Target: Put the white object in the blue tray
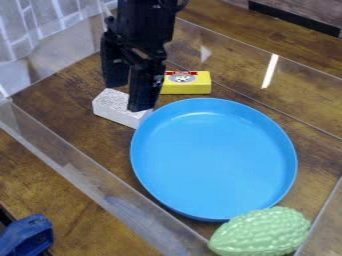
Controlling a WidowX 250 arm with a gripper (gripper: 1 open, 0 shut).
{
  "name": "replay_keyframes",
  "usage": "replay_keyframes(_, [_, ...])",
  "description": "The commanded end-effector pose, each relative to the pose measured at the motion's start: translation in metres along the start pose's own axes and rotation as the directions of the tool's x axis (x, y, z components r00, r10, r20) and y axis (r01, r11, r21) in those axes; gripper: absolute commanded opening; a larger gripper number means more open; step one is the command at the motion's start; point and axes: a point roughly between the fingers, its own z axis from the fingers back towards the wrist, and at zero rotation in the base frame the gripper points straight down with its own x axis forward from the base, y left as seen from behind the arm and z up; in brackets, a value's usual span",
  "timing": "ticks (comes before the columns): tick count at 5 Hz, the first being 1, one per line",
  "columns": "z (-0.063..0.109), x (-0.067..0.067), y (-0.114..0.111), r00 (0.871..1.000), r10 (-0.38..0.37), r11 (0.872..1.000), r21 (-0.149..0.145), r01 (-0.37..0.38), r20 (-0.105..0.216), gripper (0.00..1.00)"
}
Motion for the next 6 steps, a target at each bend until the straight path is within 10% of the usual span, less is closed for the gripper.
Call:
replay_keyframes(1, [0.003, 0.002, 0.003, 0.99, -0.137, 0.99, 0.031, 0.136, 0.024, 1.0])
replay_keyframes(3, [-0.007, -0.006, 0.009, 0.953, -0.301, 0.952, 0.066, 0.299, 0.03, 1.0])
replay_keyframes(6, [-0.023, -0.01, 0.025, 0.938, -0.344, 0.937, 0.089, 0.339, 0.044, 1.0])
